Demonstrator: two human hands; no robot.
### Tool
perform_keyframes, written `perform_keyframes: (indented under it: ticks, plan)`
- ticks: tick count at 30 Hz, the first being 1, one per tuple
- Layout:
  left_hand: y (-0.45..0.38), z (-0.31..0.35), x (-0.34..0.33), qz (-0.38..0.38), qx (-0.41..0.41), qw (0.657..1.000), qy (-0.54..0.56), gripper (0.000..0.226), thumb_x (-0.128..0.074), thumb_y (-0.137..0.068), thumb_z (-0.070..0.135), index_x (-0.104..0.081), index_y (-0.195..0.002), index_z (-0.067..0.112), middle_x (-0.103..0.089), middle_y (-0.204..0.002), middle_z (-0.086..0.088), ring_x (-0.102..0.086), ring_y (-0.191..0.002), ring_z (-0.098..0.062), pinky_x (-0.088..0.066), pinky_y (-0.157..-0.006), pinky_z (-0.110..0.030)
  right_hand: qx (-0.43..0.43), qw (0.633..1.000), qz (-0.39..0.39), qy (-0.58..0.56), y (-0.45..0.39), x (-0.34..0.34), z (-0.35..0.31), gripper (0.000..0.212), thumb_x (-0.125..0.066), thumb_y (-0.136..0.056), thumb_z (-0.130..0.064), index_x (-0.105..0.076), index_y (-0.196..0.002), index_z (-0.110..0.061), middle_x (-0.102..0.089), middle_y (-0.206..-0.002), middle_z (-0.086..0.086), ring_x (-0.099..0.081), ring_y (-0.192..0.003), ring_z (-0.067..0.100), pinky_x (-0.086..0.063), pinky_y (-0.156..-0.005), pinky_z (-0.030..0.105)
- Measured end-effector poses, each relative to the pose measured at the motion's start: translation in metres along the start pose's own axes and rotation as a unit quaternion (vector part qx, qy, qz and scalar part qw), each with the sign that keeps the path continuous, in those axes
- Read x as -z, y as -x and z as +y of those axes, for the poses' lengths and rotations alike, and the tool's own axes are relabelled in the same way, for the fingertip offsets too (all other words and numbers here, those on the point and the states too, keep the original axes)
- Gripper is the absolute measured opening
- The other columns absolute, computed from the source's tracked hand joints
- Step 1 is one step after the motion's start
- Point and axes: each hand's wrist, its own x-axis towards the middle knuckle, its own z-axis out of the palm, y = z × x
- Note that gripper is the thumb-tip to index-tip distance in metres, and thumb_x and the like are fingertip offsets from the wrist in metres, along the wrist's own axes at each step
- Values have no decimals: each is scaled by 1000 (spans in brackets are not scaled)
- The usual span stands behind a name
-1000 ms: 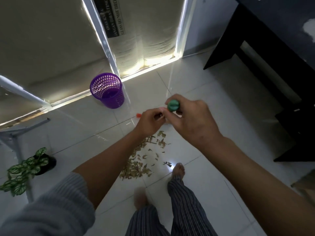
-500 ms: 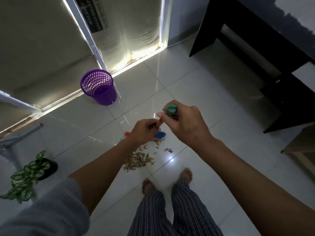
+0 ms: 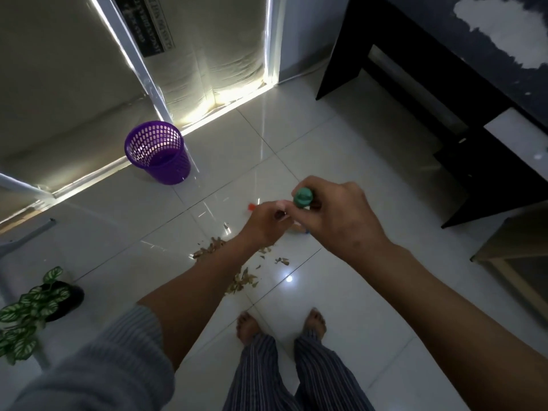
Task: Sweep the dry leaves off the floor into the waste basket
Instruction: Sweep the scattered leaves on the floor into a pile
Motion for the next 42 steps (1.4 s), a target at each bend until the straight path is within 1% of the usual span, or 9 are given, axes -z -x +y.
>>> perform_keyframes:
  ticks: [6, 11, 16, 21, 24, 27, 30, 38, 42]
  plan:
    - [29, -25, -25, -46, 46, 998, -6, 23, -64, -83, 28, -52, -66, 36, -56, -60, 7, -53, -55, -8, -42, -53, -22, -63, 995, -58, -50, 21, -20, 18, 33, -71, -87, -45, -74, -103, -16, -75, -89, 1, -70, -86, 14, -60, -83, 37]
    - [60, -24, -23, 12, 37, 999, 15, 18, -66, -86, 24, -61, -70, 17, -58, -57, 4, -53, -53, -15, -38, -53, -14, -49, 993, -50, -96, 28, -18, 8, 34, -67, -89, -48, -72, -102, -17, -73, -84, -1, -70, -83, 13, -60, -81, 36]
    - [69, 5, -22, 109, 27, 992, 50, 18, -66, -81, 36, -68, -76, 20, -66, -63, -1, -60, -56, -19, -50, -58, -32, 49, 997, -42, -39, 25, 9, -1, 30, -56, -98, -44, -62, -109, -17, -69, -81, -2, -66, -74, 14, -59, -74, 35]
    - [75, 56, -34, 208, 25, 974, 87, 30, -71, -81, 14, -60, -65, 36, -59, -53, 16, -49, -50, 4, -38, -55, -11, 130, 990, -53, -26, 29, 54, 2, 31, -53, -99, -42, -59, -115, -15, -71, -85, 3, -68, -79, 22, -58, -76, 42]
    - [74, 81, -51, 256, 23, 962, 93, 15, -73, -80, 12, -66, -75, 24, -64, -64, 17, -57, -57, 9, -40, -60, -5, 160, 983, -86, -25, 29, 85, 4, 26, -55, -99, -39, -59, -113, -17, -71, -89, 3, -68, -83, 20, -59, -78, 41]
    - [68, 97, -68, 312, 38, 947, 74, 14, -77, -77, 20, -73, -87, 12, -72, -77, 5, -63, -68, 7, -47, -66, -7, 166, 978, -128, -20, 22, 109, 3, 28, -55, -100, -37, -54, -122, -20, -69, -98, 2, -65, -91, 17, -58, -79, 33]
    - [65, 104, -83, 345, 61, 933, 80, 13, -81, -72, 23, -72, -76, 15, -65, -65, 14, -58, -57, 7, -42, -60, -6, 142, 976, -166, -21, 18, 115, 4, 31, -52, -101, -38, -49, -129, -24, -60, -102, -3, -57, -91, 14, -43, -65, 20]
    - [78, 76, -118, 297, 126, 943, 82, 35, -77, -76, 12, -53, -58, 29, -52, -51, 18, -52, -48, 11, -35, -50, -3, 78, 972, -216, -50, 36, 71, 25, 28, -58, -99, -29, -56, -126, -22, -66, -110, 4, -64, -96, 19, -54, -82, 31]
    - [89, 52, -110, 261, 110, 957, 56, 28, -72, -78, 2, -56, -67, 21, -50, -56, 23, -53, -51, 12, -35, -52, 0, 73, 967, -233, -79, 40, 47, 24, 24, -59, -98, -31, -56, -122, -27, -67, -108, 3, -66, -98, 20, -59, -88, 42]
